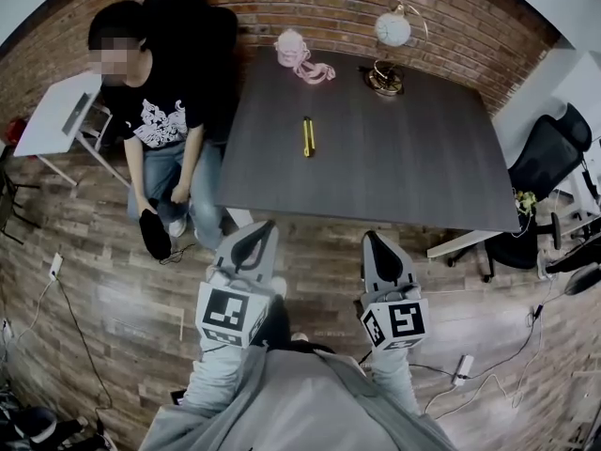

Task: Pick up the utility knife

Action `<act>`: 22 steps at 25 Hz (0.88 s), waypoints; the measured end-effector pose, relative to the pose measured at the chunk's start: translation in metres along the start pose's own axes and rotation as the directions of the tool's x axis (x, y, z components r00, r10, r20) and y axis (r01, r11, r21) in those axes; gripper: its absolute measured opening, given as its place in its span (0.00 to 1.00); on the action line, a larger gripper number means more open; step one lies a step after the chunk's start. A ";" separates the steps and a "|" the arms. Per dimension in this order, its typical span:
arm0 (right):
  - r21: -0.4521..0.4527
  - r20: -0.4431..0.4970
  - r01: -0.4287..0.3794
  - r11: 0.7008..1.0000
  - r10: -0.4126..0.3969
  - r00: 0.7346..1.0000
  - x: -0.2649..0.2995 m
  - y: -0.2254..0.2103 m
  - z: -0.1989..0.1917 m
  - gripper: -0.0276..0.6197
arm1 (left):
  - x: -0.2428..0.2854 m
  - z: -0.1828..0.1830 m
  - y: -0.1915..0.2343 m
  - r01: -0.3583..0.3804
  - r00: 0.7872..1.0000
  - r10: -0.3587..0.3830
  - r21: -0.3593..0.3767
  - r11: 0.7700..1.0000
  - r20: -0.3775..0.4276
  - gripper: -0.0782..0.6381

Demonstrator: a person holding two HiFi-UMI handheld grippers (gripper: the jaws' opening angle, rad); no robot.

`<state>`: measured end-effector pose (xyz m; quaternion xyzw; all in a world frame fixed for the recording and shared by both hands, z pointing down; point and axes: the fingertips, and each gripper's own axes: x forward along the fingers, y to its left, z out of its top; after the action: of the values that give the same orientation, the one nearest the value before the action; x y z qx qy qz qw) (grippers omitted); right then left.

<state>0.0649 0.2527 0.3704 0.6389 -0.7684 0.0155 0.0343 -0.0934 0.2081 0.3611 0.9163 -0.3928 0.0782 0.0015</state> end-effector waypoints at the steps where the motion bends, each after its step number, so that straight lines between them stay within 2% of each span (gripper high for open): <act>1: -0.001 -0.002 0.000 1.000 0.000 1.000 0.012 -0.002 0.002 0.08 | 0.009 0.002 0.009 0.001 1.000 -0.001 -0.002 1.000 0.002 0.13; 12: -0.008 -0.022 0.041 0.999 -0.042 0.999 0.128 -0.014 0.017 0.08 | 0.099 0.018 0.100 0.053 0.999 -0.053 -0.006 0.999 0.012 0.13; 22: 0.006 -0.082 0.110 0.994 -0.110 0.991 0.171 -0.024 0.008 0.08 | 0.144 0.010 0.137 0.124 0.992 -0.124 -0.008 0.992 -0.020 0.13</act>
<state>0.0572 0.0797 0.3748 0.6792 -0.7299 0.0437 0.0629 -0.0927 0.0094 0.3641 0.9381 -0.3354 0.0858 0.0134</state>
